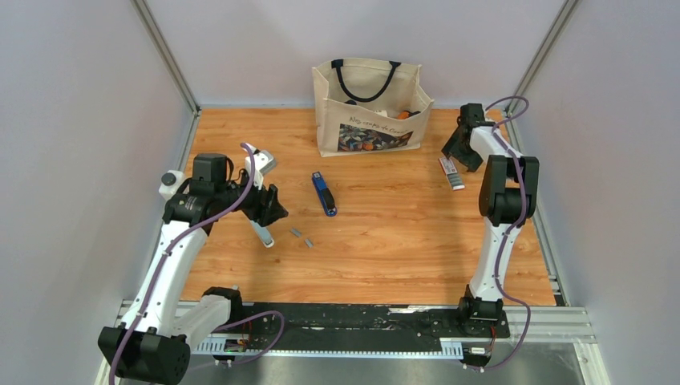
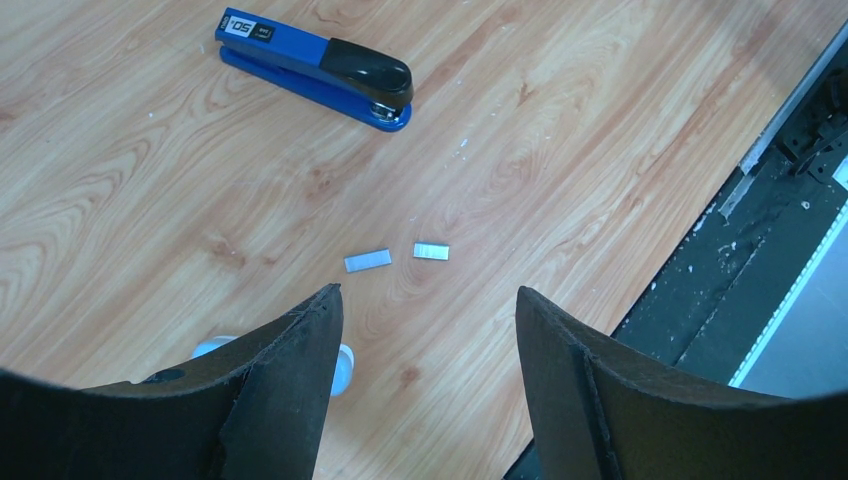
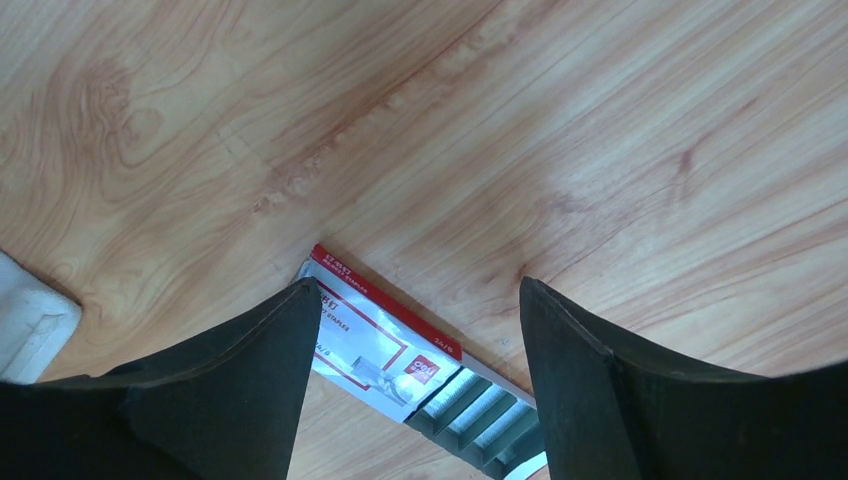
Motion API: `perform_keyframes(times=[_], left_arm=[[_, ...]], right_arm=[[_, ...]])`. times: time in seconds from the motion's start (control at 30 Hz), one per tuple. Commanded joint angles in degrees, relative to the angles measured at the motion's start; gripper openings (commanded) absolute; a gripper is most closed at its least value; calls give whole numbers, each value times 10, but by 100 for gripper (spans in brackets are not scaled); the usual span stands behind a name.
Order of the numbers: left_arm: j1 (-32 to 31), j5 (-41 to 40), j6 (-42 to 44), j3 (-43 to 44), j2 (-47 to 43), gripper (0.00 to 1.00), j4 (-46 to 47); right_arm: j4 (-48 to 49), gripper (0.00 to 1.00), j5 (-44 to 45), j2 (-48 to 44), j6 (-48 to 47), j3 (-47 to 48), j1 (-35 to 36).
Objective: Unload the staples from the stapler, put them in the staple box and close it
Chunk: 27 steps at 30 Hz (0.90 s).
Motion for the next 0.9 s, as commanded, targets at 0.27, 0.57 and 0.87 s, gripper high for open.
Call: perform_keyframes(times=[0.27,0.57,0.87], left_arm=[[4,14,19,-10,-3,72,2],[5,29,18,-14,8,72,4],[4,34,22,-26,9,73,7]], right_arm=[[37,75,-15,-19,51,-11,-5],[73,75,0,-53,67,-60,-15],[106,74,-29,-68,78,-81,-29]])
